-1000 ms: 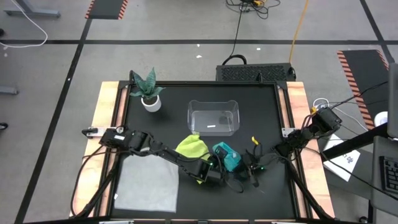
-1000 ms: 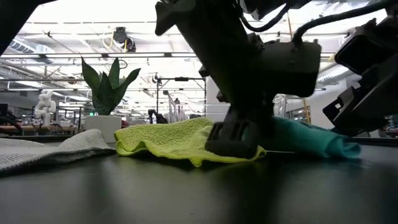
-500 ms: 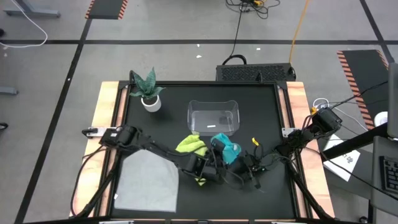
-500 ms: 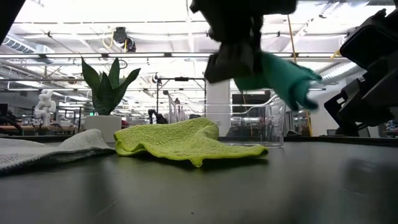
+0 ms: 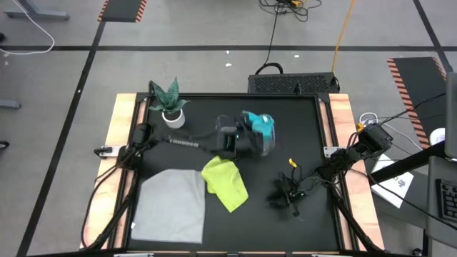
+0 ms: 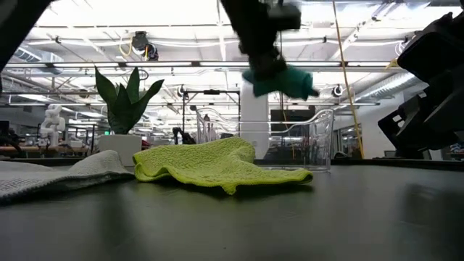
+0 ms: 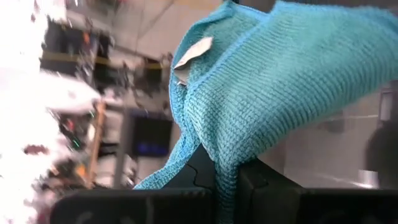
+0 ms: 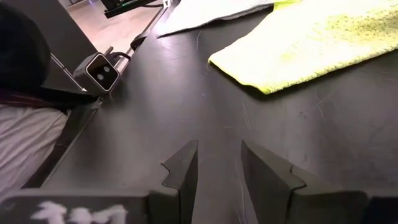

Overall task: Fold microfiber towels
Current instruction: Put the blue towel into the bin

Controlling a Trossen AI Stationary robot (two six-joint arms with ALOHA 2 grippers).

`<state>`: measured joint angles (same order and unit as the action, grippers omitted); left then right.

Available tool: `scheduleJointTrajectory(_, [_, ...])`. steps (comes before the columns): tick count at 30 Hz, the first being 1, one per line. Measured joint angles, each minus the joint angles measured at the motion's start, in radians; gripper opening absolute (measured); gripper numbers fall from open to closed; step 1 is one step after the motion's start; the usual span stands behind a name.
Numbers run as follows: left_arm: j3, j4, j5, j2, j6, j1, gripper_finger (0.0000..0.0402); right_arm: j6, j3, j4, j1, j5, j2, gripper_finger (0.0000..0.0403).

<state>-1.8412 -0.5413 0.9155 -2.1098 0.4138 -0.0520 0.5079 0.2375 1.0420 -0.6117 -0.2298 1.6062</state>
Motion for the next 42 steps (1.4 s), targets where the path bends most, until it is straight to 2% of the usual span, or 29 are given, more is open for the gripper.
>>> scheduleJointTrajectory(6, [0.0,-0.071,-0.155,-0.009,-0.14,0.118,0.0014,-0.022,0.0,-0.009,0.0,0.0,0.0,0.0114])
scheduleJointTrajectory(13, [0.0,-0.163,-0.233,-0.011,-0.236,0.116,0.0013,-0.027,0.0,-0.043,0.001,-0.001,0.0,0.0114])
scheduleJointTrajectory(23, [0.178,-0.099,-0.243,-0.012,-0.302,0.103,0.0013,-0.042,0.0,-0.05,0.001,-0.003,0.0,0.0114])
scheduleJointTrajectory(28, [0.197,-0.098,-0.279,-0.012,-0.312,0.1,0.0013,-0.041,0.0,-0.048,0.001,-0.004,0.0,0.0114])
scheduleJointTrajectory(37, [0.196,-0.173,-0.467,-0.011,-0.331,0.108,0.0014,-0.038,0.0,-0.044,0.002,-0.008,0.0,0.0114])
scheduleJointTrajectory(42, [0.196,-0.219,-0.619,-0.011,-0.371,0.124,0.0052,-0.038,0.0,-0.045,0.002,-0.008,0.0,0.0114])
